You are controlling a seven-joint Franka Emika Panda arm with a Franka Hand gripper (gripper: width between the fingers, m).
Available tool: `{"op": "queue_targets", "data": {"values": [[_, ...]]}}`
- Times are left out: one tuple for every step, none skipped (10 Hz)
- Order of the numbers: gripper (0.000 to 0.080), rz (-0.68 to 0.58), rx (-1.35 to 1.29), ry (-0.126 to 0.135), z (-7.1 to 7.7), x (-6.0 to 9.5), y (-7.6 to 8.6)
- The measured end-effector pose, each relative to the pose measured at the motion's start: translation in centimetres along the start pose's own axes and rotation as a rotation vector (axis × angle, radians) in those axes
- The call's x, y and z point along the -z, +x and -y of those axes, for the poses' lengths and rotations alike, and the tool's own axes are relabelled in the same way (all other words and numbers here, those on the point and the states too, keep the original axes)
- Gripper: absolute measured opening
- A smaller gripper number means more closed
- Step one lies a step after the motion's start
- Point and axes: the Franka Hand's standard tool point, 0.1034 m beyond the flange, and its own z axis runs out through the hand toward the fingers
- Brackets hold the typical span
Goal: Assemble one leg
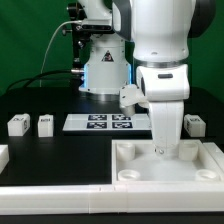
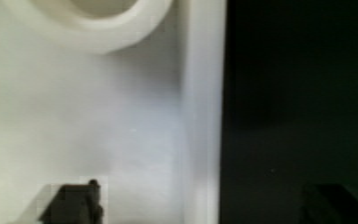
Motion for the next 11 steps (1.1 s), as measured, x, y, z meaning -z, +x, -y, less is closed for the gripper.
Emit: {"op": "queue_targets", "data": {"values": [[0.0621,0.005,-0.032,-0.007,0.5,0.7,0.0],[0.0621,0.01,-0.06,-0.016,1.0,1.5,-0.1],[0.0644,0.014,-0.082,-0.028,1.3,2.4,-0.3],[0.0649,0.017,-0.091,-0.038,1.6,3.2,-0.4],[0.0649,0.017,-0.105,-0.052,1.9,3.7,-0.4],[0.0649,0.017,-0.106,-0.049,1.9,3.5,-0.5],[0.0649,0.016,-0.107,-0.047,1.9,3.4,-0.5],[0.0649,0.016,-0.108,-0.047,1.9,3.4,-0.5],[0.0649,0.016,-0.114,-0.046,1.9,3.4,-0.6],[0.0649,0.015,-0.147,-0.046,1.9,3.4,-0.6],[0.0649,0.015,-0.146,-0.046,1.9,3.4,-0.6]]}}
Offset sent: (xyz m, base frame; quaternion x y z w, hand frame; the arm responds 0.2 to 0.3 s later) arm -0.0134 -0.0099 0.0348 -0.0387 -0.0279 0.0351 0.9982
